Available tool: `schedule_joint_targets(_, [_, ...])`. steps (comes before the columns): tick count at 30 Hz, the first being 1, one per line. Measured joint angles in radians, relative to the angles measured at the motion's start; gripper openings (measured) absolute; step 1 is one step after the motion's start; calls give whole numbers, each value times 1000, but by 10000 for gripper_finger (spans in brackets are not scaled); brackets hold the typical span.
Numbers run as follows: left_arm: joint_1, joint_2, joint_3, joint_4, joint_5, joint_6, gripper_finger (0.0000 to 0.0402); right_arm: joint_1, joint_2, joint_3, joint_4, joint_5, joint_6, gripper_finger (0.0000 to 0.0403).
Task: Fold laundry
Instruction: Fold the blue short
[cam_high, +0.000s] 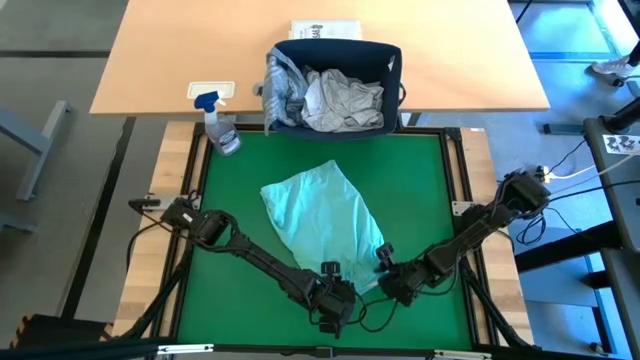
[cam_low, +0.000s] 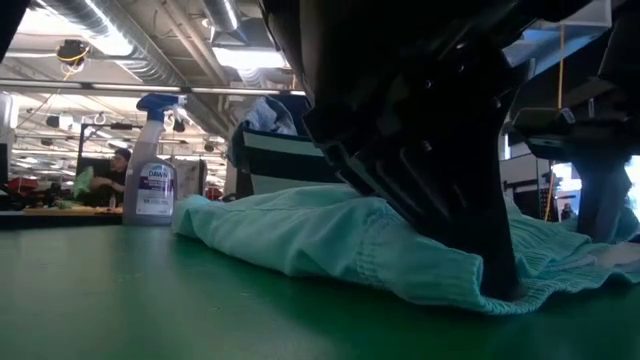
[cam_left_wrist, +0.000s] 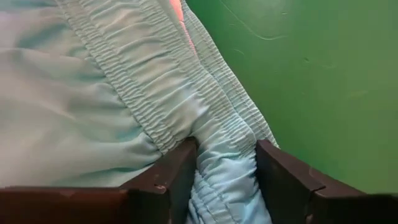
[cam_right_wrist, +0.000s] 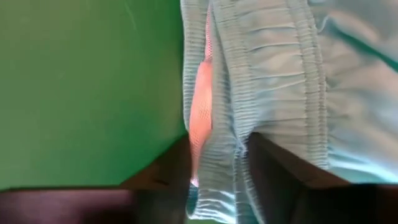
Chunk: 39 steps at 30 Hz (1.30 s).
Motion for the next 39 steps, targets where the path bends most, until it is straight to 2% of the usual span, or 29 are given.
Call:
schedule_joint_targets(4, [0, -9, -1, 1, 2, 0, 115, -1, 2, -1, 0, 19, -3, 31])
schedule_joint_targets(6, [0, -14, 2, -2, 5, -12, 106, -1, 2, -1, 0, 18, -2, 14])
schedule_joint_targets(11, [0, -35, 39, -19, 35, -100, 118, -3, 3, -3, 16, 18, 28, 28])
schedule_joint_targets(16, [-11, -40, 79, -11, 71, -131, 168, -3, 3, -3, 17, 17, 50, 7])
schedule_joint_targets(20, [-19, -39, 63, -30, 43, -134, 209, -3, 3, -4, 21, 14, 69, 15])
schedule_joint_targets(24, [-22, -16, 28, -16, 57, -133, 231, -4, 3, -5, 32, 13, 80, 14])
schedule_joint_targets(31, [-30, 27, 14, -16, 54, -99, 235, -4, 4, -5, 37, 11, 82, 16])
schedule_joint_targets(34, [-36, 39, 16, -29, 20, -75, 232, -4, 4, -5, 38, 12, 83, 17])
schedule_joint_targets(39, [-49, 48, 17, -45, -20, -5, 180, -3, 4, -6, 39, 13, 84, 14])
